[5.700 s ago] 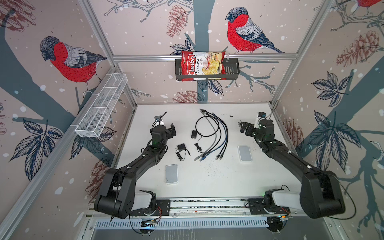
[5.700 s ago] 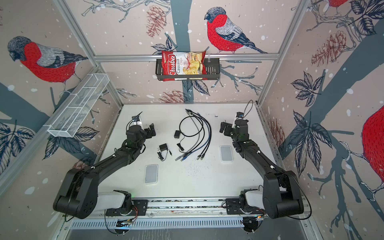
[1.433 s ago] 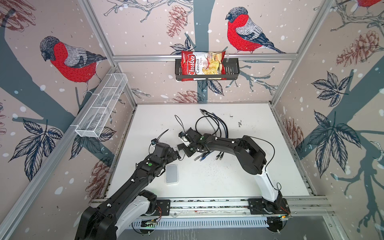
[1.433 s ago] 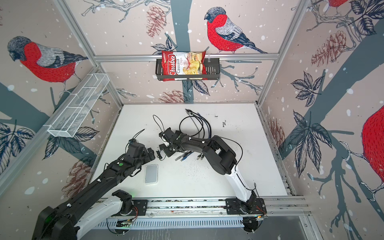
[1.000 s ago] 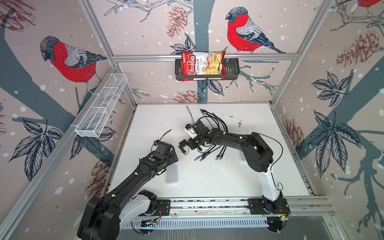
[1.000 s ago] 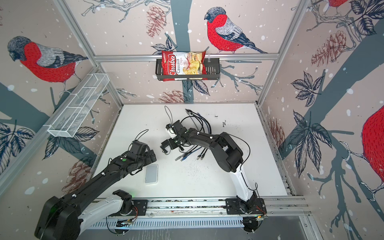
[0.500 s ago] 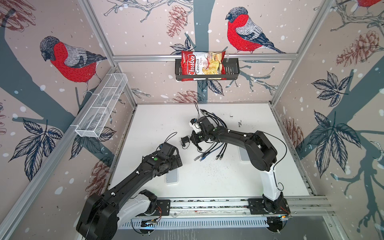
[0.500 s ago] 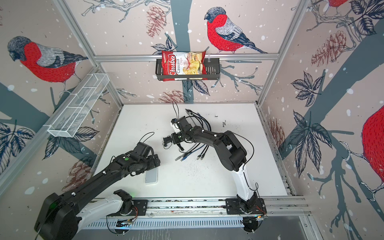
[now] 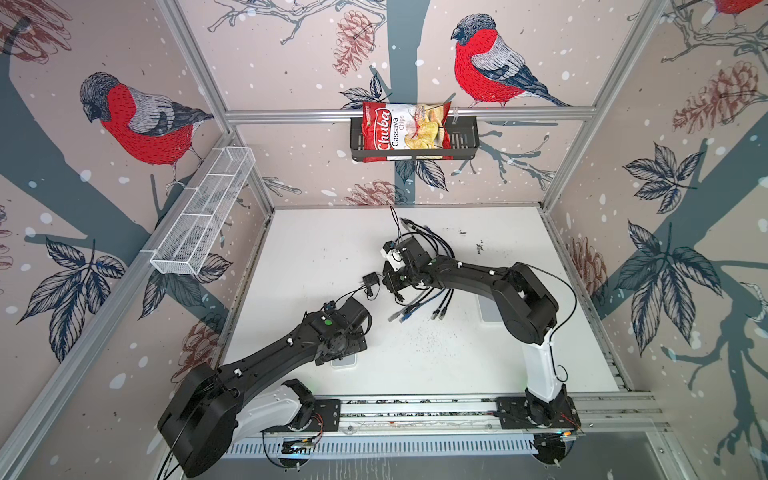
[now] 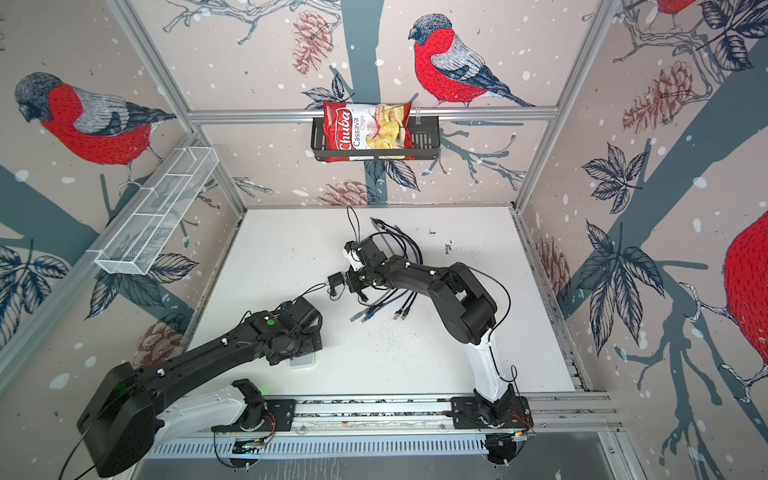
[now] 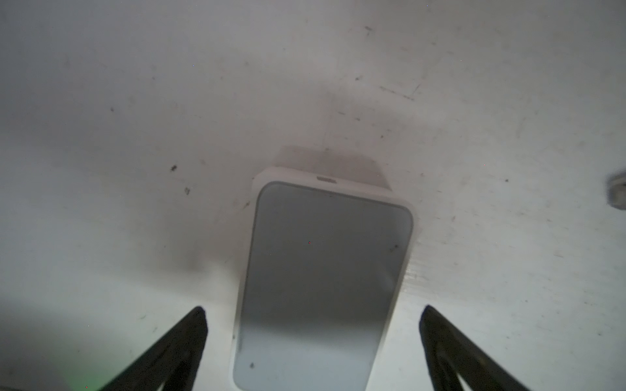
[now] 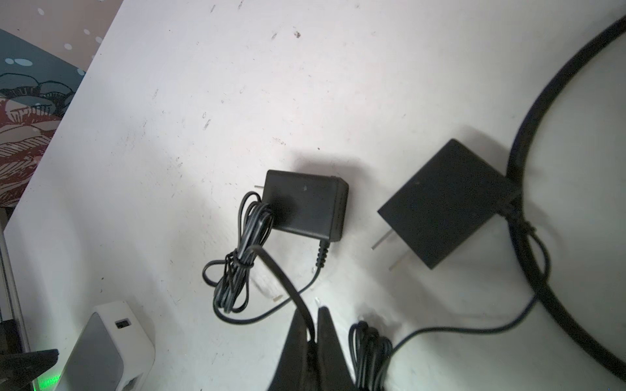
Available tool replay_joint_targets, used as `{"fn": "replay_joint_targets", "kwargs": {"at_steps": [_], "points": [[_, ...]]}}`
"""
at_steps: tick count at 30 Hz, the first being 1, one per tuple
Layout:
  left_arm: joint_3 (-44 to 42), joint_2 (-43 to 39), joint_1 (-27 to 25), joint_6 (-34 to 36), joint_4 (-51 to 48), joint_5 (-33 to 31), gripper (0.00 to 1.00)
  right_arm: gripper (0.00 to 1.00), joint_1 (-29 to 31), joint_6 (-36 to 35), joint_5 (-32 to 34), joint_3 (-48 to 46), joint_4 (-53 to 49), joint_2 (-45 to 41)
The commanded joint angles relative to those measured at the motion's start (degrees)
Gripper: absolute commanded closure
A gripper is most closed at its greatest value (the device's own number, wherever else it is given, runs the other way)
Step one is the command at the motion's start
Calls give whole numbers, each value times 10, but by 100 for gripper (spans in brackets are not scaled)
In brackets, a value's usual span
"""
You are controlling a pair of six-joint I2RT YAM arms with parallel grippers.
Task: Insert the plug into the switch port
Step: 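Lift the white switch with left gripper while right gripper brings the plug toward its port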
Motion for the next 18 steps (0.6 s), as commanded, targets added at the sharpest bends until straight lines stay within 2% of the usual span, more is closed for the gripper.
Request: {"fn": "replay_joint_targets", "kwargs": {"at_steps": [1,10,18], "points": [[-14,0,-3,-16,27,-1,3,98,-1,-8,-7,-7,18,-10],[-29,34,-4,5,82,-1,11,98,-8,1,-12,-15,23,-14],[-27,74,-5,10,83,-11,29,98,-9,5,-17,-16,20,-14]]}}
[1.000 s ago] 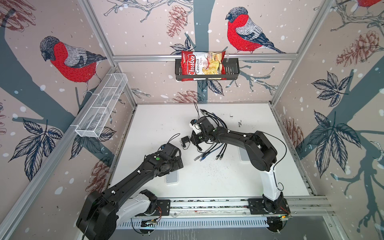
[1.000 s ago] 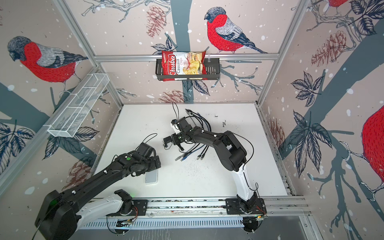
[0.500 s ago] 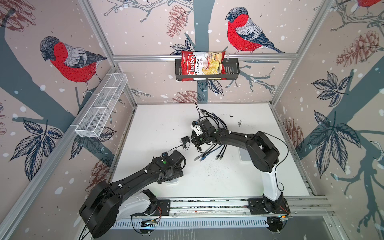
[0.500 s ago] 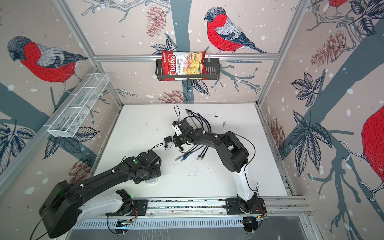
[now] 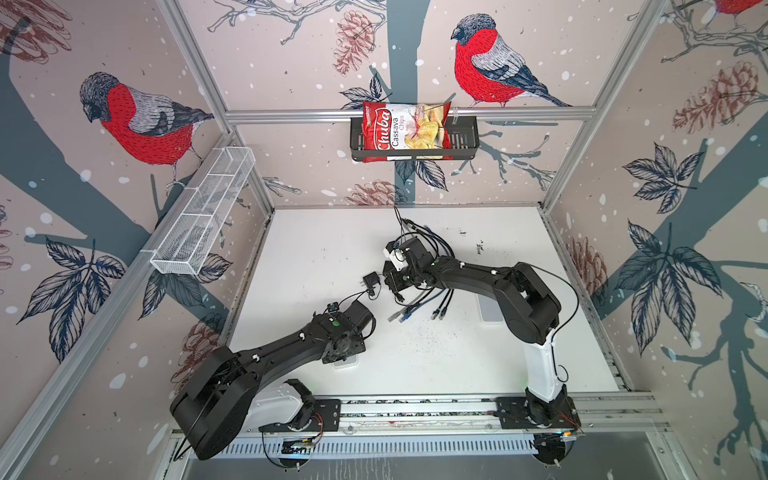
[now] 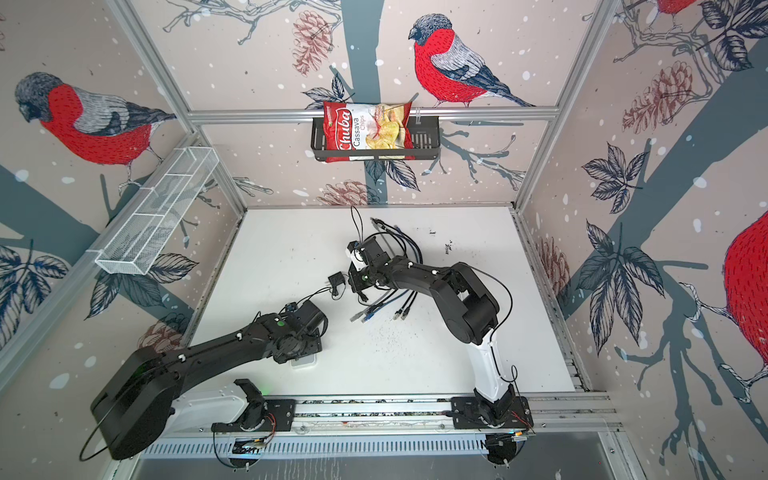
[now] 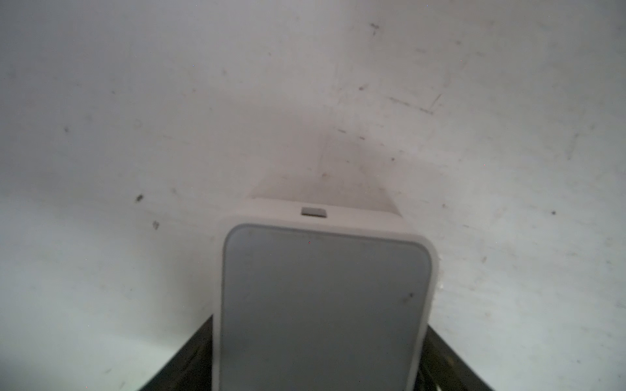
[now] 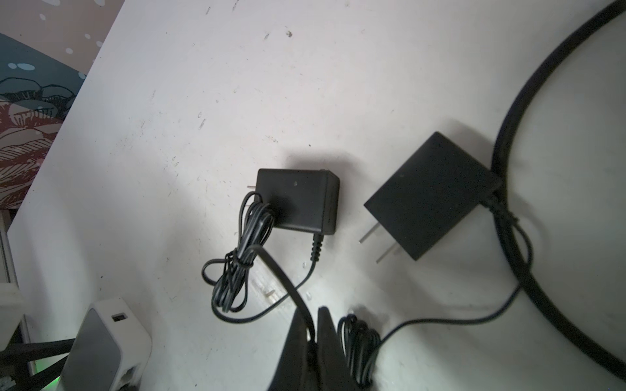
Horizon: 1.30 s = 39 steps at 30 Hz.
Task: Insert the plug into the switch port
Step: 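Lift the white switch with left gripper while right gripper brings the plug toward its port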
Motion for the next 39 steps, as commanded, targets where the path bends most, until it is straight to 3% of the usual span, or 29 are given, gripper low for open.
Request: {"fn": "replay_joint_targets", "kwargs": {"at_steps": [1,5,10,19,29,39], "points": [[-6,7,0,8,6,6,31,98,-1,5,-11,-1,9,-9],[-9,-10,-1,19,33,-14,41,98,-6,14,-22,-3,12,-15],[-15,-52,-4,70,137,-46,50,98,-29,47,-71,-26,48,-30],[-60,-134,-5,216,368,-84,48,99,-74,98,-136,-80,126,-69],[-157,-126,-11,408,691,-17,47,99,-75,123,-177,-87,208,-99],[-180,-26,-11,535,895,61,45,99,-45,67,-163,-102,249,-159]]}}
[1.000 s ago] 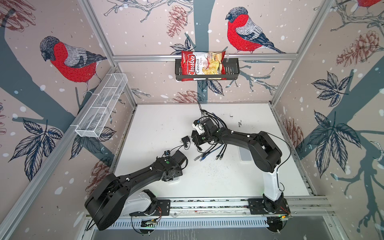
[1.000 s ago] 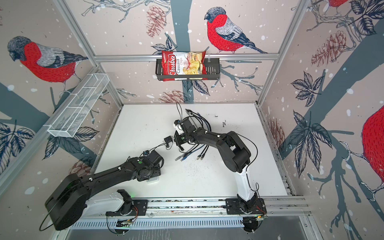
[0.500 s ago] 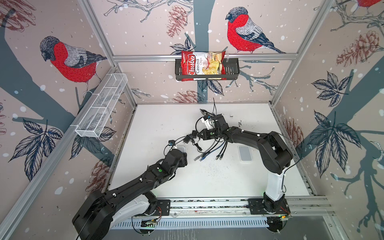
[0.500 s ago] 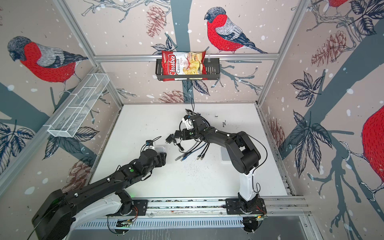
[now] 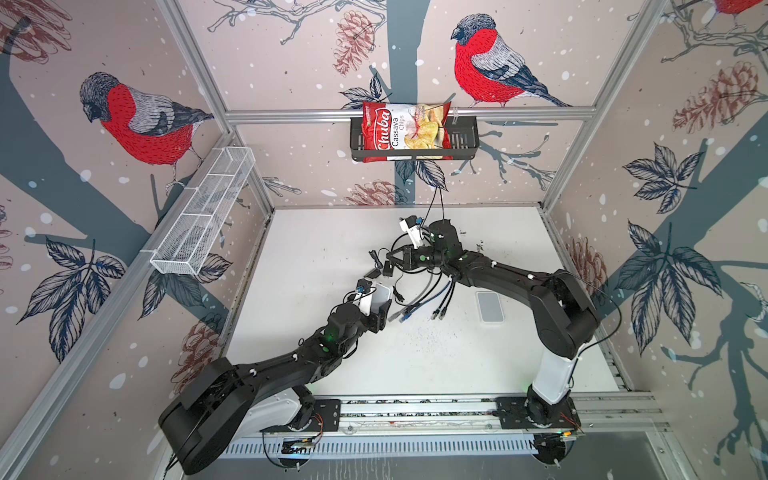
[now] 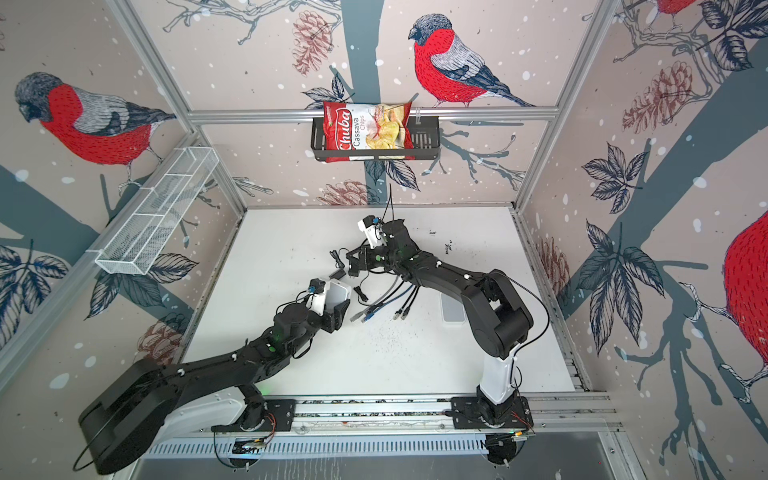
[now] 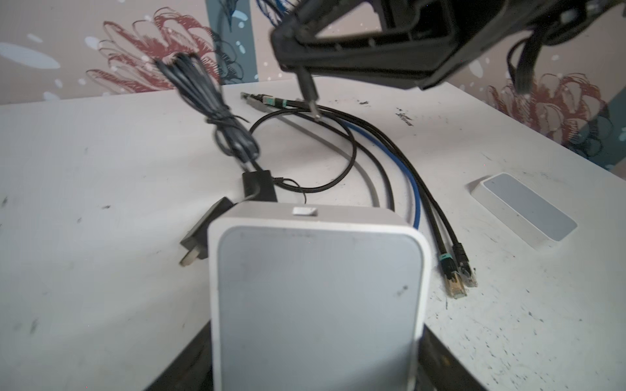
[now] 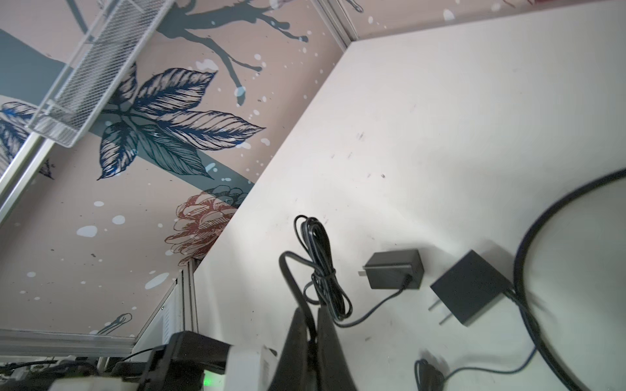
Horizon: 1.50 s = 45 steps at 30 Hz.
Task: Insert the plug into the switch port
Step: 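Lift the white switch with left gripper while right gripper brings the plug toward its port, then push the barrel plug down into the switch's top port with right gripper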
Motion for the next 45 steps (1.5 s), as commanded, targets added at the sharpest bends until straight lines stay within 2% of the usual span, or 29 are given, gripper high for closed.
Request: {"fn": "replay_joint_targets", "kwargs": {"at_steps": [1,5,10,16,28,36,45], "points": [[-12,28,0,60,157,36,45,98,18,-52,13,-10,28,-26],[-17,59,0,68,227,41,45,99,35,-81,39,-25,21,-44],[-27,101,1,78,311,42,45,99,37,-67,44,-73,69,-65],[-32,132,0,83,363,37,45,99,40,-59,65,-116,118,-94],[-40,135,-3,114,385,35,45,99,41,-51,79,-158,175,-139],[-36,134,-4,112,383,32,46,99,48,-50,54,-164,198,-141],[-41,122,-5,104,388,33,46,99,60,-51,58,-170,202,-134]]}}
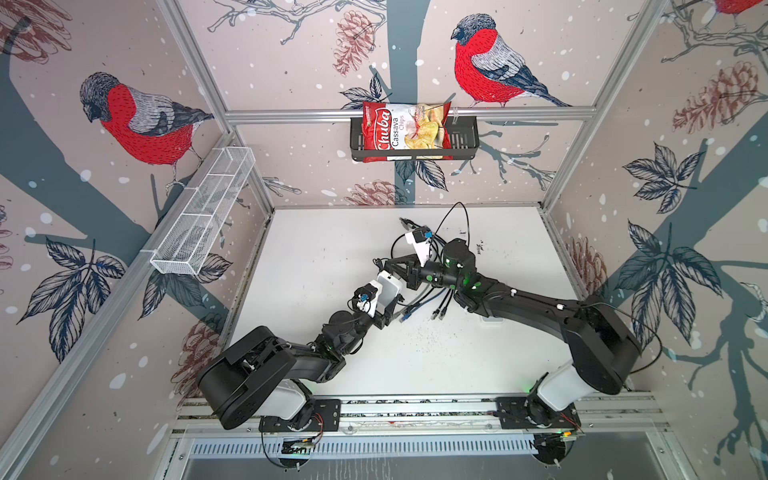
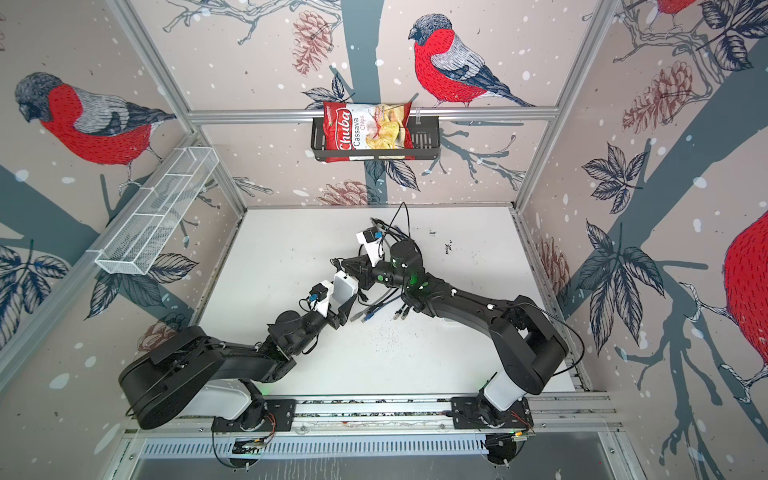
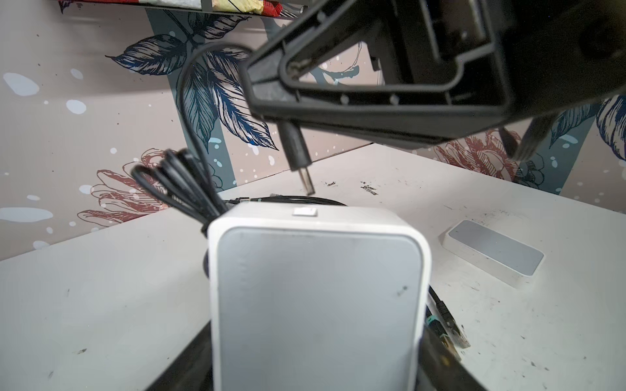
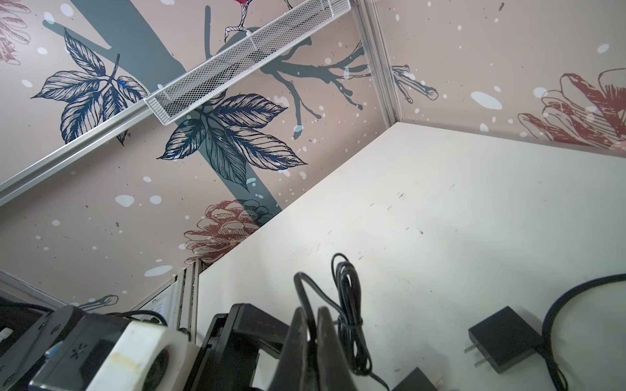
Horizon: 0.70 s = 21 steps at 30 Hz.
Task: Insert the plug into the switch port
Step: 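Push the barrel plug down into the switch's top port with right gripper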
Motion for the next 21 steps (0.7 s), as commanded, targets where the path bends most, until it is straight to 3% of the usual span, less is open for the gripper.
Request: {"fn": "replay_joint_targets", "kwargs": {"at_steps": [1,21], "points": [[-2,-8,-1,0,42,-2,46,99,4,4,-5,-2,27,1],[-1,-34,-1,-40,46,2,48,99,16,5,-7,-8,45,10]]}}
